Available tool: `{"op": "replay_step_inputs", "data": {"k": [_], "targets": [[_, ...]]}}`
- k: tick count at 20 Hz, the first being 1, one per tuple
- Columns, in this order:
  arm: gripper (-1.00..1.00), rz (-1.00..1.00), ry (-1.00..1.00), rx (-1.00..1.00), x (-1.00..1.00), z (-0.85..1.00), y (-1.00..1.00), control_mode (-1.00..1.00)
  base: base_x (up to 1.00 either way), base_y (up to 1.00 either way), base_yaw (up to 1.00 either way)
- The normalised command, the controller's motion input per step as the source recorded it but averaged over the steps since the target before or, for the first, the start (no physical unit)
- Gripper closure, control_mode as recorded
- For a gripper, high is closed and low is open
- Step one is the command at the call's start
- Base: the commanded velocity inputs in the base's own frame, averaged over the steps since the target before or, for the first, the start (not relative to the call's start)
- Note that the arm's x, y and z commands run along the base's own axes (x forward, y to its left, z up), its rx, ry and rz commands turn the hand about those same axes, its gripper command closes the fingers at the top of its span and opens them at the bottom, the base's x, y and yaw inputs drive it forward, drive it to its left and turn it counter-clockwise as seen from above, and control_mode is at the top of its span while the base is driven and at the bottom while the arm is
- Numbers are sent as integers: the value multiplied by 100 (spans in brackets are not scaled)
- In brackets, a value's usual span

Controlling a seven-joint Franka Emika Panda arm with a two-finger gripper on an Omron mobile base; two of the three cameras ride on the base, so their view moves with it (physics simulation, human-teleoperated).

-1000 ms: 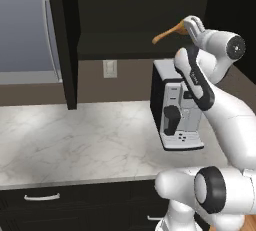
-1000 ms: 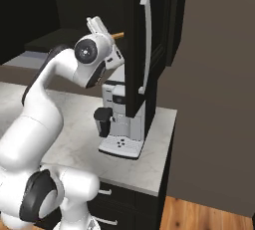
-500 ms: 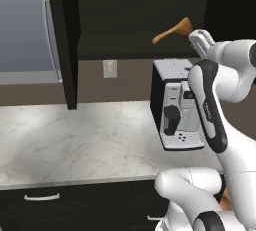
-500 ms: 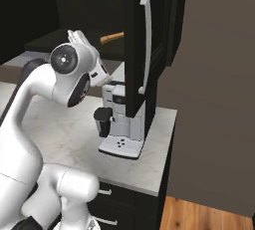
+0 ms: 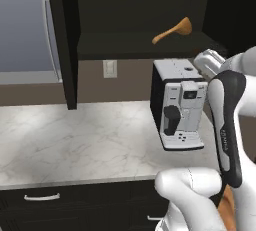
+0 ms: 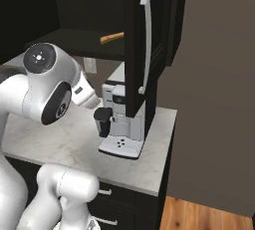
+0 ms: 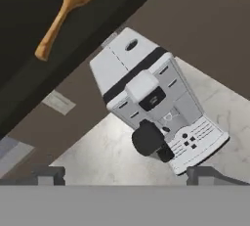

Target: Organize the utensils by type. Pick up the wooden spoons from the counter and place them in the open cabinet. Then pick up the metallic utensils from the counter and place them in the open drawer.

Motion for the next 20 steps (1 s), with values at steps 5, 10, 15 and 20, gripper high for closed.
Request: {"op": "replay_step_inputs", "data": {"k": [5,10,15,20], "targets": [[-100,14,20,-23,-13,-99,31,-100,0,0,0],[-100,16,14,-22,0,-99,18,-100,0,0,0],[-100,13,1,-11,-8,-53,1,-100,0,0,0],[-100,7,0,-9,-19,-32,0,-100,0,0,0]]}}
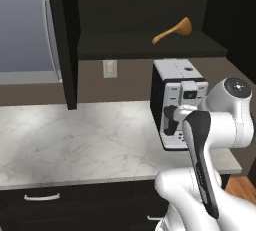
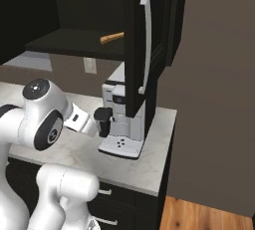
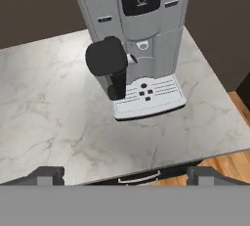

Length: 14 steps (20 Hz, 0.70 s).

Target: Organize the utensils by type. Pick up the wooden spoons from the counter and place them in the open cabinet. Then pick up the metallic utensils from the counter and place them in the open drawer.

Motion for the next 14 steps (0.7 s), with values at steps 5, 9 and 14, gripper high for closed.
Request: {"op": "replay_step_inputs", "data": {"k": [5,9,14], "targets": [[-100,3,0,-3,-11,-11,0,100,-25,0,4],[-100,0,0,0,0,0,0,100,-60,0,9],[-100,0,0,0,0,0,0,100,-47,0,14]]}}
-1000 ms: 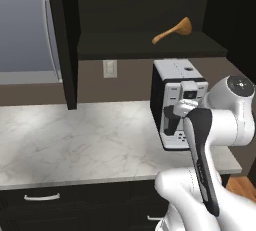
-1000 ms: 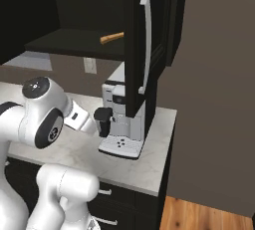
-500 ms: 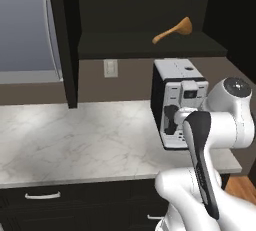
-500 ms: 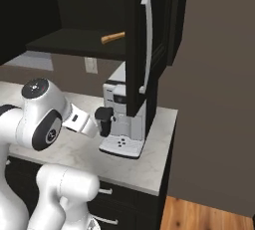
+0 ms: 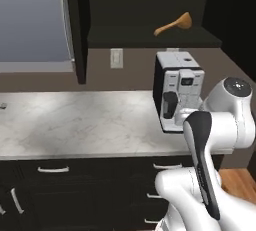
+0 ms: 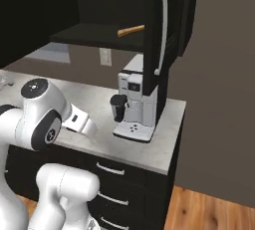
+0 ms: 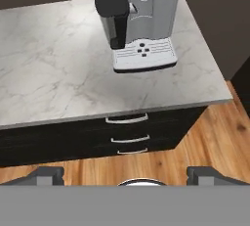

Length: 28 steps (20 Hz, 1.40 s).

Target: Organize the utensils by type. Pick up the wooden spoons from the counter and place them in the open cabinet. Then pick up the metallic utensils from the counter and place them in the open drawer.

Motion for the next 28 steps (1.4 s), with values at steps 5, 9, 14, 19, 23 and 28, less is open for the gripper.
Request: {"op": "replay_step_inputs", "data": {"k": [5,9,14,19,23,28], "targets": [[-100,0,0,0,0,0,0,100,-15,17,48],[-100,0,0,0,0,0,0,100,-14,34,60],[-100,0,0,0,0,0,0,100,-30,43,57],[-100,0,0,0,0,0,0,100,-31,78,35],[-100,0,0,0,0,0,0,100,-8,84,21],[-100,0,0,0,0,0,0,100,17,77,-1]]}}
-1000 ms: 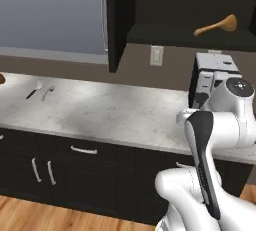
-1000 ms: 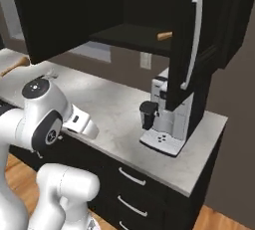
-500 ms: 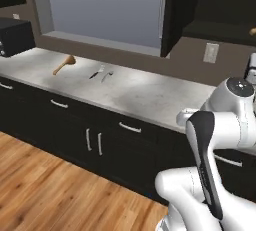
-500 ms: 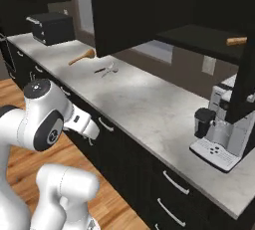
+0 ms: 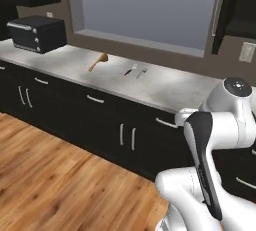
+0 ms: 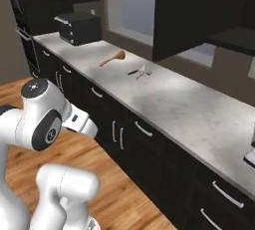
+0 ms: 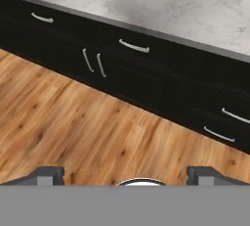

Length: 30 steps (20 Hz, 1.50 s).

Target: Organize the utensils by type. Pick up the wooden spoons from the counter and place them in the open cabinet. Then pick up the metallic utensils from the counter and place them in the open drawer.

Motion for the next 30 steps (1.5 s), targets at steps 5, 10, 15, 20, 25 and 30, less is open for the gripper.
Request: {"op": "replay_step_inputs", "data": {"k": [5,10,15,20,25,30], "targets": [[-100,0,0,0,0,0,0,100,61,87,-19],[-100,0,0,0,0,0,0,100,66,85,-26],[-100,0,0,0,0,0,0,100,64,70,-28],[-100,0,0,0,0,0,0,100,68,54,-25],[-100,0,0,0,0,0,0,100,68,33,-26],[-100,0,0,0,0,0,0,100,69,31,-29]]}}
